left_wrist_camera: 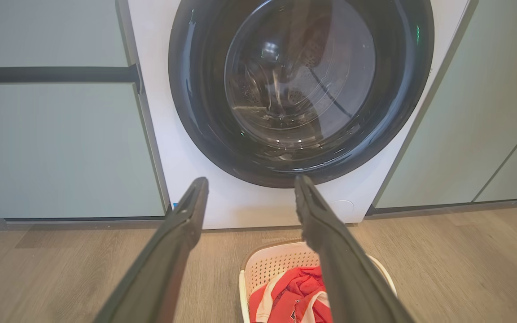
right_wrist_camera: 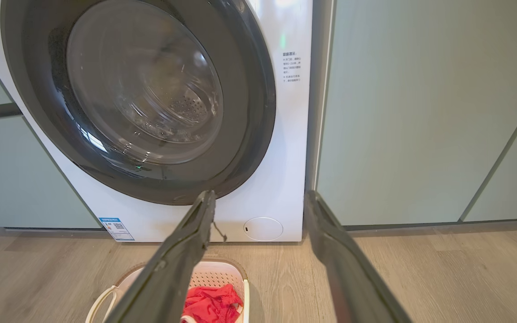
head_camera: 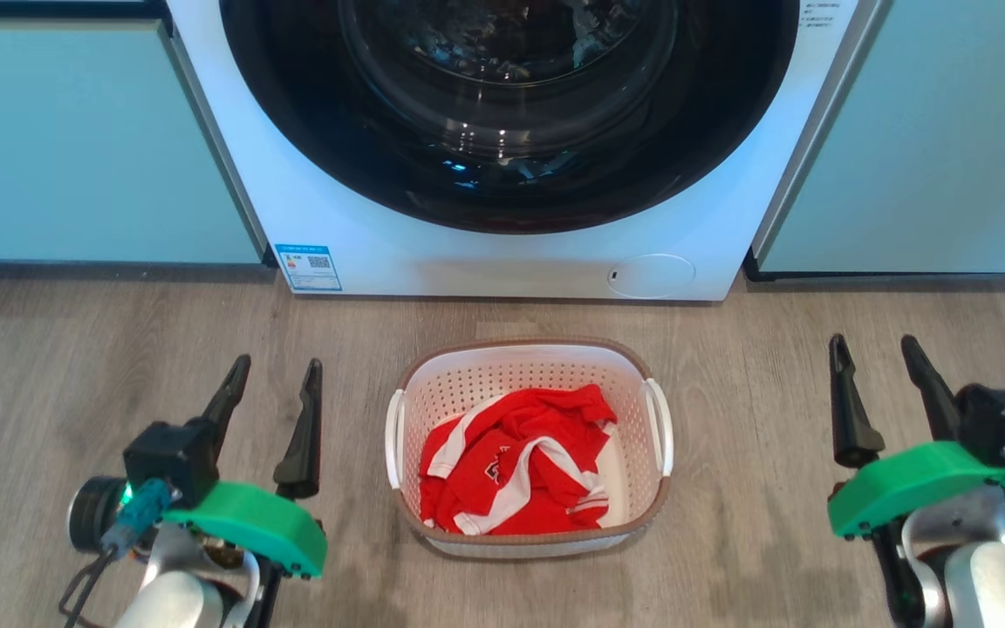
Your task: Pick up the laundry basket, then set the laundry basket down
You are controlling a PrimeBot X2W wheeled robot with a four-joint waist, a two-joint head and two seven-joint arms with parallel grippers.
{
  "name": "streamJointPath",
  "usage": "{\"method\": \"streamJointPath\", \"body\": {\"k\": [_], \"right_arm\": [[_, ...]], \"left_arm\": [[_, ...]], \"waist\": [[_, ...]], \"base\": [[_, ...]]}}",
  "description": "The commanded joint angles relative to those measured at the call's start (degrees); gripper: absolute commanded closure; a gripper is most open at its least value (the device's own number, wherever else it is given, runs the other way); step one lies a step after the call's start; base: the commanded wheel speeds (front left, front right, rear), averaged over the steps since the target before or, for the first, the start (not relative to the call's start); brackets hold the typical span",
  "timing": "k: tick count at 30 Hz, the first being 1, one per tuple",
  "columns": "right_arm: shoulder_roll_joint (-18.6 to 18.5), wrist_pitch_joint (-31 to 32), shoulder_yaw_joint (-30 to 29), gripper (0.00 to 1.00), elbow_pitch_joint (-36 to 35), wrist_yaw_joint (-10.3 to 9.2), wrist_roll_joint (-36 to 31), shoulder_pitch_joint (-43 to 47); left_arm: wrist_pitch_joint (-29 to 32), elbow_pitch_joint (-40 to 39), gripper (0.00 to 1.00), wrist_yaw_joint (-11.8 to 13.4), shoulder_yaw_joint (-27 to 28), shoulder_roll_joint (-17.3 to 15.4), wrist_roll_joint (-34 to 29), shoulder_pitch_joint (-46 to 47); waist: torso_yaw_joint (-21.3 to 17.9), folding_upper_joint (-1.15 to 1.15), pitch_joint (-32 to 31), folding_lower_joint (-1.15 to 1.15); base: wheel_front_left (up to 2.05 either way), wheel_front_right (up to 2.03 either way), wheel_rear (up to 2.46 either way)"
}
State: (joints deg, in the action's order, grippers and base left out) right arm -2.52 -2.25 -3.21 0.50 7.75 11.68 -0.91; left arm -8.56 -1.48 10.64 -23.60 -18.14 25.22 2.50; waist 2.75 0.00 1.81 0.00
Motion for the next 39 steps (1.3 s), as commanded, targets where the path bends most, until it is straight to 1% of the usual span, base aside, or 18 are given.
{"method": "streamJointPath", "body": {"k": [1, 7, 17, 39], "right_arm": [[-0.4, 0.4, 1.1, 0.00, -2.7, -0.26, 0.1, -0.8], [-0.4, 1.5, 0.9, 0.00, -3.7, -0.26, 0.7, 0.8], [-0.4, 2.3, 1.2, 0.00, -3.8, -0.26, 0.8, 1.2], [-0.4, 2.4, 1.0, 0.00, -3.8, -0.26, 1.0, 1.2]], "left_arm": [[0.2, -2.5, 0.00, 0.4, 2.0, -1.8, -0.7, 1.9], [0.4, -3.3, 0.00, 1.2, 1.9, -2.4, -0.9, 0.4], [0.6, -3.4, 0.00, 2.0, 1.6, -2.6, -0.9, 0.0], [0.1, -2.3, 0.00, 2.6, 1.3, -3.1, -1.1, 0.9]], "waist": [[-0.1, 0.00, -0.1, 0.00], [-0.3, 0.00, -0.5, 0.00], [-0.4, 0.00, -0.4, 0.00], [-0.5, 0.00, -0.4, 0.00]], "base": [[0.00, 0.00, 0.00], [0.00, 0.00, 0.00], [0.00, 0.00, 0.00], [0.00, 0.00, 0.00]]}}
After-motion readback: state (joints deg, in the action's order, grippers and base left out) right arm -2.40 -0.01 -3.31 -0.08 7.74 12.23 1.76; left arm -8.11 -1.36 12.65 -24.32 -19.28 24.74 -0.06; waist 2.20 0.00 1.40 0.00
